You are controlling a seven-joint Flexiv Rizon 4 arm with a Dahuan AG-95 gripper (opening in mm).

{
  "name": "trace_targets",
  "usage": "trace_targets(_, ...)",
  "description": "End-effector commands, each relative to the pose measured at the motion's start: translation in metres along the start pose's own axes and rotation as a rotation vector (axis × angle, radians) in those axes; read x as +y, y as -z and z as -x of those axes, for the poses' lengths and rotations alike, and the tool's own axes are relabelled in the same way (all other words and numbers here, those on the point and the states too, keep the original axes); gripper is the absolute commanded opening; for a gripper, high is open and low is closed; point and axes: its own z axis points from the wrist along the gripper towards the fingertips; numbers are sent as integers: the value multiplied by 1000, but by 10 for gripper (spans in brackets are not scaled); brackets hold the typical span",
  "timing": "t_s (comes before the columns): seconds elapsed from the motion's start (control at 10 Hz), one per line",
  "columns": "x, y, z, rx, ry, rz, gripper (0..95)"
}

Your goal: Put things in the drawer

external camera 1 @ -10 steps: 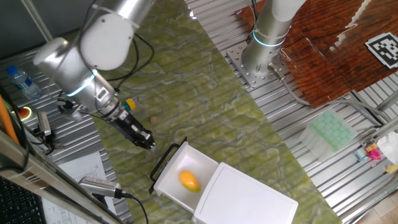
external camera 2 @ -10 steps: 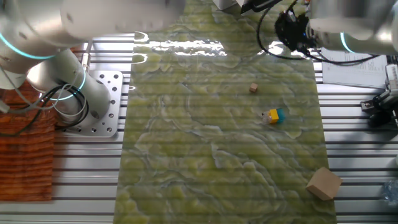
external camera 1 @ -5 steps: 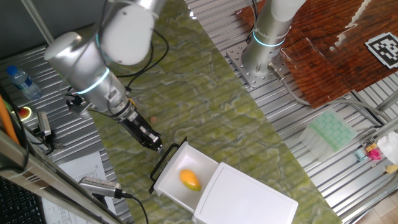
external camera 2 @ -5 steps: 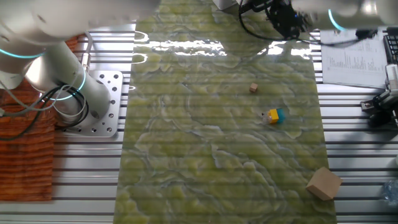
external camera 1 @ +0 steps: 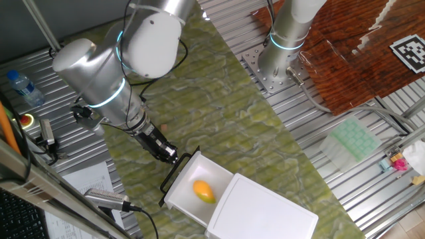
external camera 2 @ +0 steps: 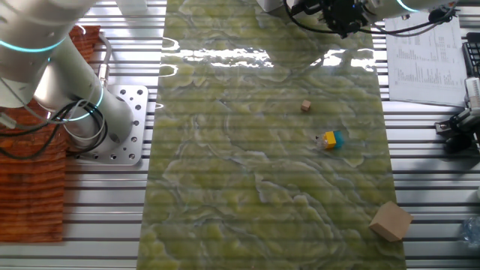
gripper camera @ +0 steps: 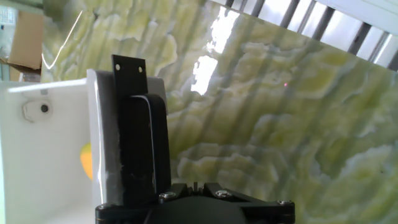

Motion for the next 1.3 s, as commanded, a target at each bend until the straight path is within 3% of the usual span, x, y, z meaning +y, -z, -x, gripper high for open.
trace_targets(0.1,1,0,0,4,-3,14,0)
trace_targets(1.3,9,5,-1,-7,38,49,0)
